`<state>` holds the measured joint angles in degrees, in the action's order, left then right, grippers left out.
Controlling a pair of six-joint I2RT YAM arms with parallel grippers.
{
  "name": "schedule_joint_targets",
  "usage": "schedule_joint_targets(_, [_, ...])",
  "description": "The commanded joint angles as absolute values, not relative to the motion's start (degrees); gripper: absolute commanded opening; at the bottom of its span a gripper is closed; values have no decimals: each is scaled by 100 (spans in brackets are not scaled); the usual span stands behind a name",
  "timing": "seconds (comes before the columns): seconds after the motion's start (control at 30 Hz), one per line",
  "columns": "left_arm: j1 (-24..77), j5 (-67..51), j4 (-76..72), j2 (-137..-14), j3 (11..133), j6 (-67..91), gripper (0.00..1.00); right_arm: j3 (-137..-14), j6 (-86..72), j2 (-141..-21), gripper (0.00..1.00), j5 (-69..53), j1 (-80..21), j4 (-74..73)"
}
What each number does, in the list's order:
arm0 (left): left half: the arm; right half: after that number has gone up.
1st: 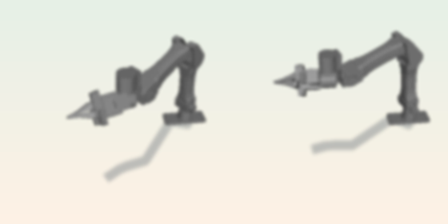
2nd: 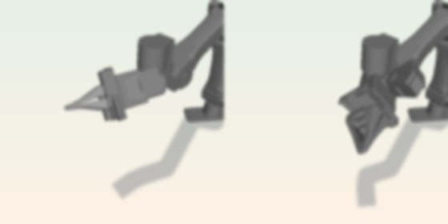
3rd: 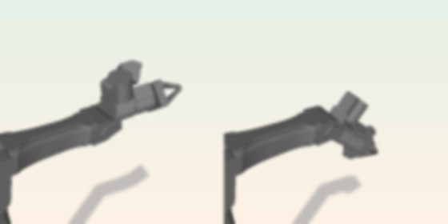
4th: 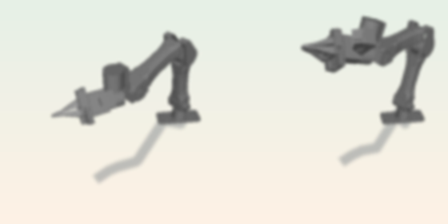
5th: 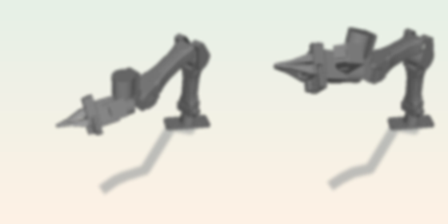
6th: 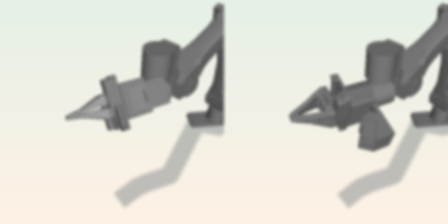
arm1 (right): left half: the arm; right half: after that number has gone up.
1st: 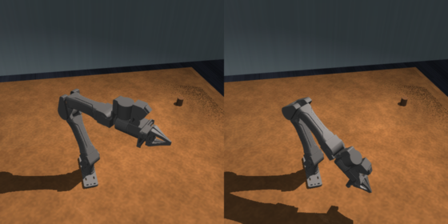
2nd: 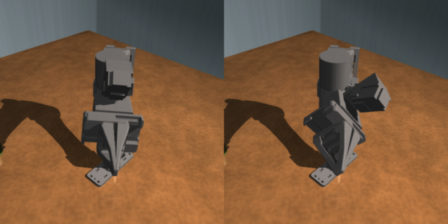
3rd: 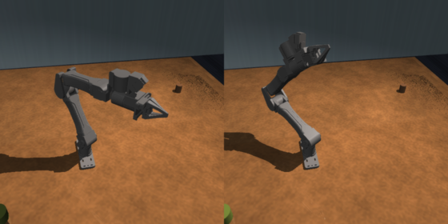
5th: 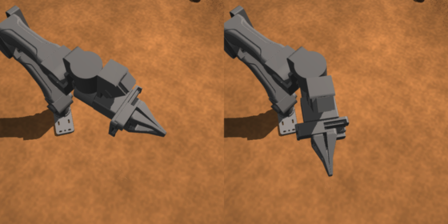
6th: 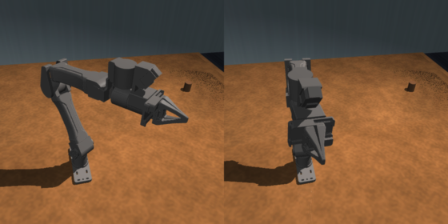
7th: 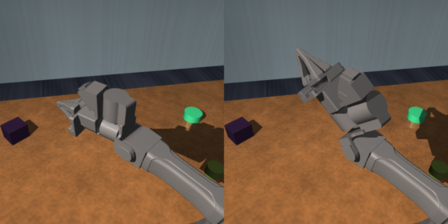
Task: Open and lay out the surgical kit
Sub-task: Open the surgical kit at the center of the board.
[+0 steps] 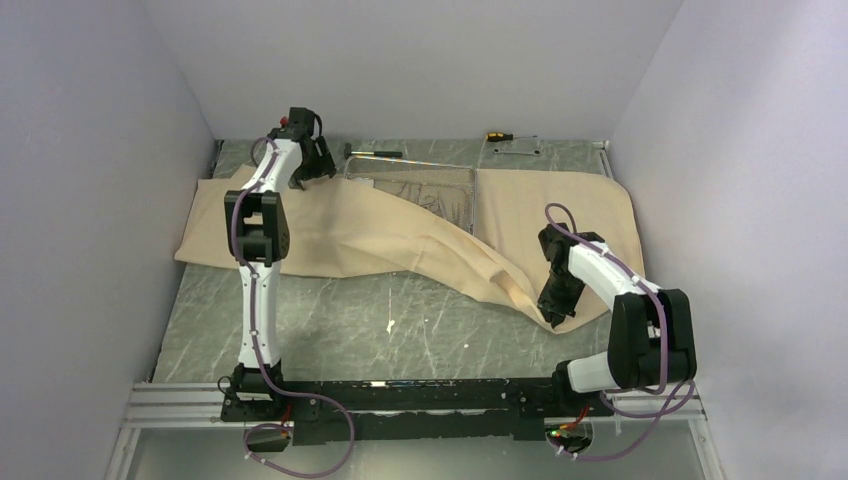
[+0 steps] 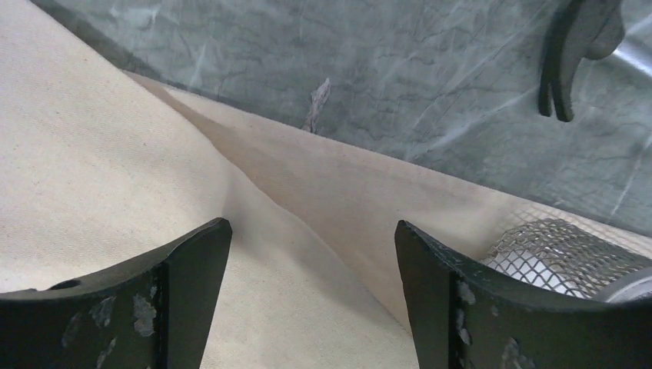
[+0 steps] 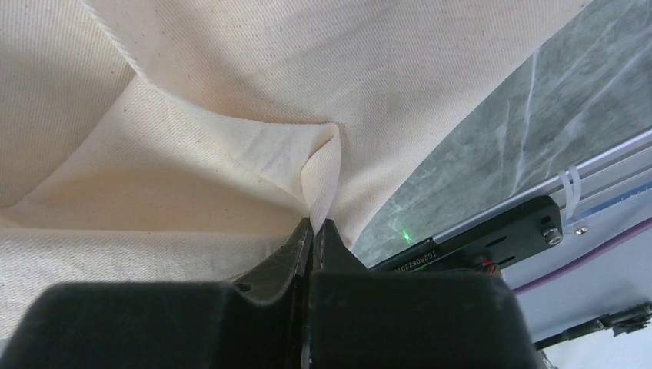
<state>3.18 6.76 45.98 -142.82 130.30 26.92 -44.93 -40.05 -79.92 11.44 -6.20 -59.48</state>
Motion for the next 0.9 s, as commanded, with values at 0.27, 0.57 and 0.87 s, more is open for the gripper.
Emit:
schedule_joint_targets(0.27, [409,1517,5175,-14372,13327,2652,45,-4641,-4045,-7973,0,1215,-616,-6042])
schedule_joint_targets(0.57, [404,1782,5529,-13635,12993,2364,0,-4697,-4175,-7944,0,1327,-612,-6078])
schedule_joint_targets(0.87, [322,2112,5828,-11285,10603,2493,0,-4703,-4752,-8002,0,1646,-384,-5939])
